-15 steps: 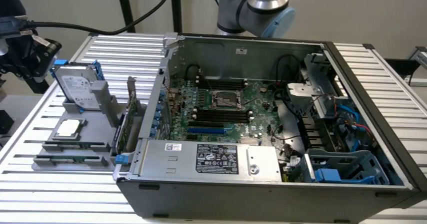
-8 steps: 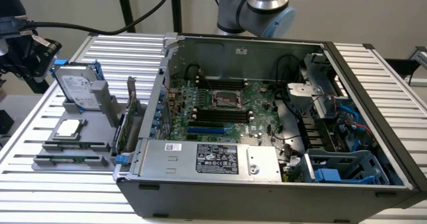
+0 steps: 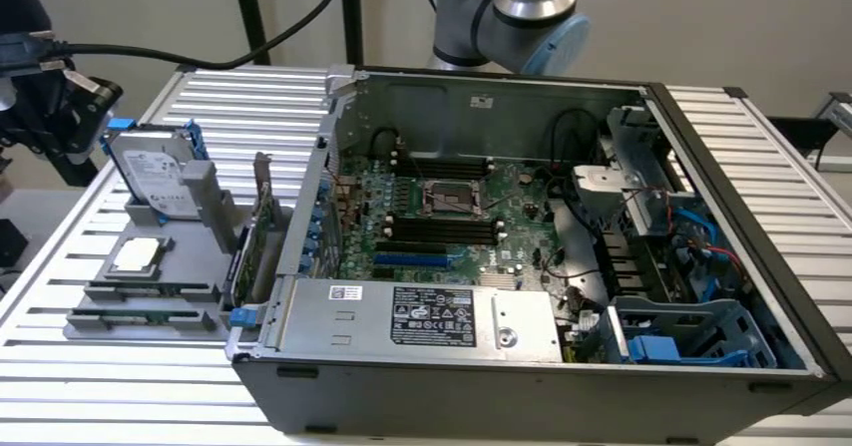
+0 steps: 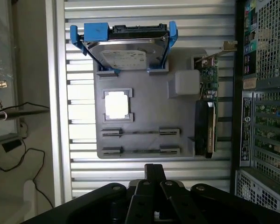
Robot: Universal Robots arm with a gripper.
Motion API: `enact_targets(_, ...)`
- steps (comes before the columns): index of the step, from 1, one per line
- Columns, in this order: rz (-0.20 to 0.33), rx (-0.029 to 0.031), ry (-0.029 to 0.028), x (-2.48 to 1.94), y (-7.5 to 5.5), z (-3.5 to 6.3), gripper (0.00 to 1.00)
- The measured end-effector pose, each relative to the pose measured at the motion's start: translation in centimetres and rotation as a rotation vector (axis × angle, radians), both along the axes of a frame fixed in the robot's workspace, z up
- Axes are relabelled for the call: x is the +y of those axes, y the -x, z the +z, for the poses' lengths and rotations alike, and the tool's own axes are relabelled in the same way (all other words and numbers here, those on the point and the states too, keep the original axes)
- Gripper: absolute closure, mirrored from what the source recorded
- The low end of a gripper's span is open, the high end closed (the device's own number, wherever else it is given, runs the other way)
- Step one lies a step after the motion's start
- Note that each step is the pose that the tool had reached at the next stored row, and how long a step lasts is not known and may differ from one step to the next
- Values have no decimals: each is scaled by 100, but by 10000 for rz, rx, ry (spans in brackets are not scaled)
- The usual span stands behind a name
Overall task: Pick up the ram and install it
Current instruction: 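Pick up the ram and move it above insertion slot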
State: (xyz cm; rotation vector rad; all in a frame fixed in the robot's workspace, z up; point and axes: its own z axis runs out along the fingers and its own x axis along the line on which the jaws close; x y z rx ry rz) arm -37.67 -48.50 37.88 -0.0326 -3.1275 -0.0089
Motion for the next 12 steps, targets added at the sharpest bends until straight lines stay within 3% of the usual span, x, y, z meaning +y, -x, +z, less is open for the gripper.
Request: enact_targets(12,2163,1,1,0,0,-15,89)
